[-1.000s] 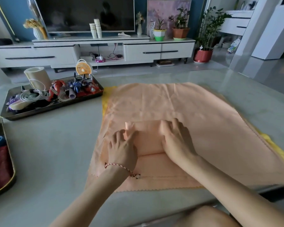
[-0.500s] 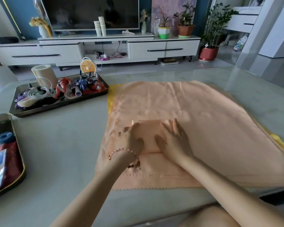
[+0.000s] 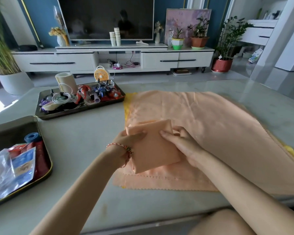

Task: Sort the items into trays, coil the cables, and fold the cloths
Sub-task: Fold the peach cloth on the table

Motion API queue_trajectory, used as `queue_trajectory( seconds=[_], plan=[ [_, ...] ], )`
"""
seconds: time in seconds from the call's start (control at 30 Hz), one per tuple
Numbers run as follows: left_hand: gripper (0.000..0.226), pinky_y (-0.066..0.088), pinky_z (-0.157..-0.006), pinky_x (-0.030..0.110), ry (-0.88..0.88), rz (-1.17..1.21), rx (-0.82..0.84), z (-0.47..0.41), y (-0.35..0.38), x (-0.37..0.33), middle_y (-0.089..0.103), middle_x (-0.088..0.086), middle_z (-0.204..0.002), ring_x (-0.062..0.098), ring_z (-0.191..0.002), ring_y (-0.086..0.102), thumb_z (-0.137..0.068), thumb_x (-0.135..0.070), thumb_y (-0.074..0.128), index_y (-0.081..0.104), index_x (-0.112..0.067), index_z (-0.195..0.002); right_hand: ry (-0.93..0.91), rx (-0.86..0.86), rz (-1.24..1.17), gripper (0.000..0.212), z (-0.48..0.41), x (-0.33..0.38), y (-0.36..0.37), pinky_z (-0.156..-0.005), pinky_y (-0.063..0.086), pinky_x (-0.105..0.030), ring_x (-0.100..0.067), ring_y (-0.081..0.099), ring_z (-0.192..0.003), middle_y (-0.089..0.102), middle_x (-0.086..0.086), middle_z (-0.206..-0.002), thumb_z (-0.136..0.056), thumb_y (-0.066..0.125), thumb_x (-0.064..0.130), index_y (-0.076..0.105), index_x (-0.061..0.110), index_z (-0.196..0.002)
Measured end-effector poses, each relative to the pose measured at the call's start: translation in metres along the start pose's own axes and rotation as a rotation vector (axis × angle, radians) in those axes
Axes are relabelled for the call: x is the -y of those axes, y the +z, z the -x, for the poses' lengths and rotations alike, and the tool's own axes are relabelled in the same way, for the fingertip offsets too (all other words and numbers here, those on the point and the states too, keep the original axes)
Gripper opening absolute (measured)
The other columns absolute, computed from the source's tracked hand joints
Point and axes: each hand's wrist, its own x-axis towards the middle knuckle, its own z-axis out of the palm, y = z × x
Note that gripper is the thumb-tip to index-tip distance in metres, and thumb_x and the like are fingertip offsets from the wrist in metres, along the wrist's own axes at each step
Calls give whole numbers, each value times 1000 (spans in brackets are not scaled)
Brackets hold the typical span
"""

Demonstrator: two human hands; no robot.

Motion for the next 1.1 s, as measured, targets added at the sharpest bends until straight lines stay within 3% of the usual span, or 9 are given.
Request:
queue_trajectory(
  seconds=[0.13, 0.3, 0.4, 0.47, 0.63, 0.73, 0.8, 0.87, 1.1],
  plan=[
    [12, 54, -51, 25, -5, 47, -67, 22, -30, -5, 74, 0, -78, 12, -66, 70, -80, -16, 65, 74, -23, -84, 121, 206, -57, 70, 11, 14, 21, -70, 45, -25, -15, 61, -93, 67, 0, -103, -68, 71, 54, 56, 15, -124],
    [14, 54, -51, 23, 21, -27, -260, 58, -76, -18, 73, 0, -73, 12, -63, 69, -82, -10, 64, 66, -10, -96, 3, 332, -50, 14, 16, 32, 71, -65, 52, -25, -15, 67, -76, 72, -6, -88, -85, 65, 24, 70, 14, -95],
    [24, 54, -65, 26, 154, -573, -520, 88, -119, -20, 64, 3, -91, 17, -79, 62, -92, -18, 55, 58, -7, -113, -121, 286, 35, 13, 16, 45, 122, -80, 51, -38, -28, 65, -90, 67, -16, -100, -92, 56, 16, 61, 9, -101],
    [23, 46, -70, 23, 258, -1007, -626, 112, -147, -16, 63, 4, -101, 17, -85, 57, -94, -23, 50, 60, -14, -112, -186, 259, 101, 16, 16, 51, 145, -78, 44, -34, -28, 58, -88, 62, -18, -98, -93, 53, 16, 57, 4, -103],
    [51, 27, -113, 40, 211, -1452, -476, 153, -174, 9, 49, 5, -139, 24, -133, 40, -93, -51, 39, 54, -17, -128, -225, 169, 94, 9, 11, 61, 167, -74, 38, -30, -21, 52, -85, 57, -10, -94, -93, 54, 14, 58, 9, -98],
    [68, 35, -100, 61, 242, -1649, -404, 158, -175, 18, 56, 14, -130, 35, -122, 52, -94, -55, 17, 65, -13, -117, -226, 163, 83, 5, 10, 60, 165, -74, 38, -31, -22, 52, -83, 57, -11, -92, -92, 55, 14, 58, 10, -93],
    [39, 35, -95, 68, 299, -1625, -467, 155, -176, 19, 61, 15, -124, 38, -116, 55, -95, -36, 44, 70, -10, -108, -225, 154, 80, 10, 10, 59, 158, -73, 38, -31, -22, 51, -82, 56, -12, -90, -91, 55, 13, 59, 4, -95],
    [22, 23, -106, 64, 296, -1555, -544, 146, -177, 21, 56, 14, -130, 36, -125, 48, -85, -19, 67, 71, -7, -103, -219, 136, 61, 16, 11, 58, 151, -72, 39, -31, -20, 52, -82, 56, -10, -90, -91, 56, 13, 59, 0, -100],
    [25, -8, -117, 38, 352, -1397, -663, 133, -177, 27, 55, 9, -132, 22, -138, 32, -94, -12, 52, 63, 0, -113, -182, 98, -78, 8, 14, 65, 130, -74, 45, -31, -20, 57, -84, 62, -7, -92, -91, 56, 11, 59, 16, -86]
  ],
)
